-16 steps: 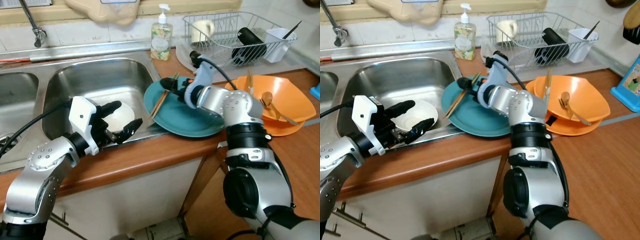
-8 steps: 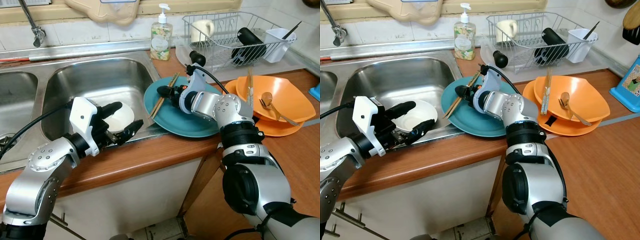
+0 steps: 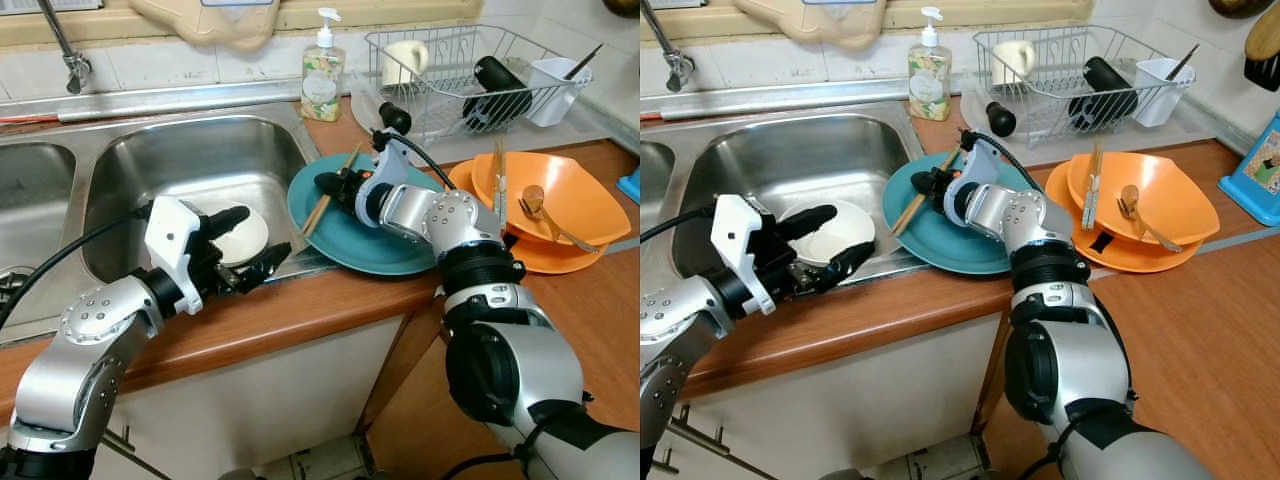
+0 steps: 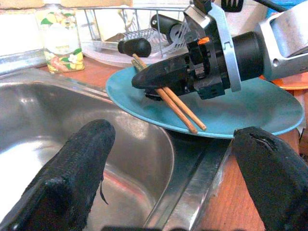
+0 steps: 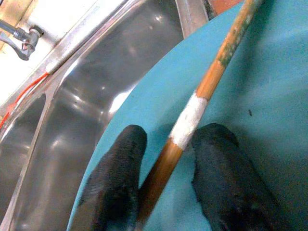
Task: Kitchen organization
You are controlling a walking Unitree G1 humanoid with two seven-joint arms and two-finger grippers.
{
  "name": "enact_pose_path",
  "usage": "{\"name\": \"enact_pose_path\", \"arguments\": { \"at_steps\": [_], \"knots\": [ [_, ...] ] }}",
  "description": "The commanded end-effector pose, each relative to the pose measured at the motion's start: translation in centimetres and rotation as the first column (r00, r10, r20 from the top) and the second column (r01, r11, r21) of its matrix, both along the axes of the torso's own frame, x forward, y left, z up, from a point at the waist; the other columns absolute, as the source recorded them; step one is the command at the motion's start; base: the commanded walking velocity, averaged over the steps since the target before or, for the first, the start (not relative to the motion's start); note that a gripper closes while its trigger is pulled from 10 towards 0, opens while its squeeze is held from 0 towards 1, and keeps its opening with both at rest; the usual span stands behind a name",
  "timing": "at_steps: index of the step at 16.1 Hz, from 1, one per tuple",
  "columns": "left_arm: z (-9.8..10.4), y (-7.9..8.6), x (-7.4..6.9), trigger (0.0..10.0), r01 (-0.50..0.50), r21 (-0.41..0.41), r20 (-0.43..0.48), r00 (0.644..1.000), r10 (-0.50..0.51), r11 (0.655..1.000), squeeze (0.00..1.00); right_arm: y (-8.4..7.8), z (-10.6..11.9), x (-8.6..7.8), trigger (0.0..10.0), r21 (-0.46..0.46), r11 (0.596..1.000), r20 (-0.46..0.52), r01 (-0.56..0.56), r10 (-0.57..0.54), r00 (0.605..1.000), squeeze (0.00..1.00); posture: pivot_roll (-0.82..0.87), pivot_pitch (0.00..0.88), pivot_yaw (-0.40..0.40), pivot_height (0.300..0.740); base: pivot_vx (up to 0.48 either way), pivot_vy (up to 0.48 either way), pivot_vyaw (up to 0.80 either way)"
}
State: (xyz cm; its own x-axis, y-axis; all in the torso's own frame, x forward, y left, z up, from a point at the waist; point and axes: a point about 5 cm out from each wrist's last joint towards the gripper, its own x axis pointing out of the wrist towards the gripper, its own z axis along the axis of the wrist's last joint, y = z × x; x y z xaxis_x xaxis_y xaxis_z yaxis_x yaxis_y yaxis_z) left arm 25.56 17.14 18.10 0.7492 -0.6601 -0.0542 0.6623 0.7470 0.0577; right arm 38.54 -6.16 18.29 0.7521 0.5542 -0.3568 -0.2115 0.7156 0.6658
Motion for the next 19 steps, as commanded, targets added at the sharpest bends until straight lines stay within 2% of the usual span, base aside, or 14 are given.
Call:
{"name": "enact_pose_path", "arguments": {
  "at_steps": [1, 10, 14, 15, 16, 18, 19],
  "knots": [
    [-0.1, -0.3, -0.2, 10.0, 0.009, 0.009, 0.0, 1.0, -0.009, 1.0, 0.0, -0.2, 0.3, 0.2, 0.0, -0.006, 1.0, 0.006, 0.002, -0.002, 1.0, 0.0, -0.04, 0.0, -0.038, 0.74, 0.0, 0.0, 0.0],
    [0.0, -0.1, 0.0, 10.0, -0.002, 0.013, 0.005, 1.0, 0.002, 1.0, 0.0, -0.7, 0.6, 0.5, 0.0, 0.012, 1.0, 0.013, 0.019, -0.019, 1.0, 0.0, -0.05, 0.0, -0.027, 0.74, 0.0, 0.0, 0.0],
    [0.1, -0.1, 0.1, 10.0, 0.003, 0.011, 0.008, 1.0, -0.003, 1.0, 0.0, -1.3, 1.5, 0.7, 0.0, 0.021, 0.999, 0.038, 0.029, -0.03, 0.999, 0.0, -0.06, 0.0, -0.009, 0.74, 0.0, 0.0, 0.0],
    [0.2, -0.2, 0.3, 10.0, 0.01, 0.004, 0.012, 1.0, -0.01, 1.0, 0.0, -1.9, 2.1, 0.7, 0.0, 0.014, 0.999, 0.065, 0.039, -0.04, 0.997, 0.0, -0.07, 0.0, -0.001, 0.74, 0.0, 0.0, 0.0],
    [0.5, -0.4, 0.6, 10.0, 0.013, -0.012, 0.022, 1.0, -0.013, 1.0, 0.0, -2.7, 2.9, 0.6, 0.0, -0.044, 0.998, 0.119, 0.046, -0.04, 0.992, 0.0, -0.07, 0.0, 0.003, 0.74, 0.0, 0.0, 0.0],
    [0.8, -0.5, 0.9, 10.0, 0.009, -0.037, 0.029, 1.0, -0.008, 0.999, 0.0, -3.6, 4.0, 0.2, 0.0, -0.093, 0.995, 0.187, 0.044, -0.026, 0.982, 0.0, -0.08, 0.0, 0.007, 0.74, 0.0, 0.0, 0.0],
    [1.1, -0.8, 1.1, 10.0, 0.004, -0.074, 0.036, 0.999, -0.002, 0.997, 0.0, -4.2, 5.3, -0.7, 0.0, -0.14, 0.99, 0.278, 0.018, 0.022, 0.96, 0.0, -0.08, 0.0, 0.014, 0.74, 0.0, 0.0, 0.0]
  ]
}}
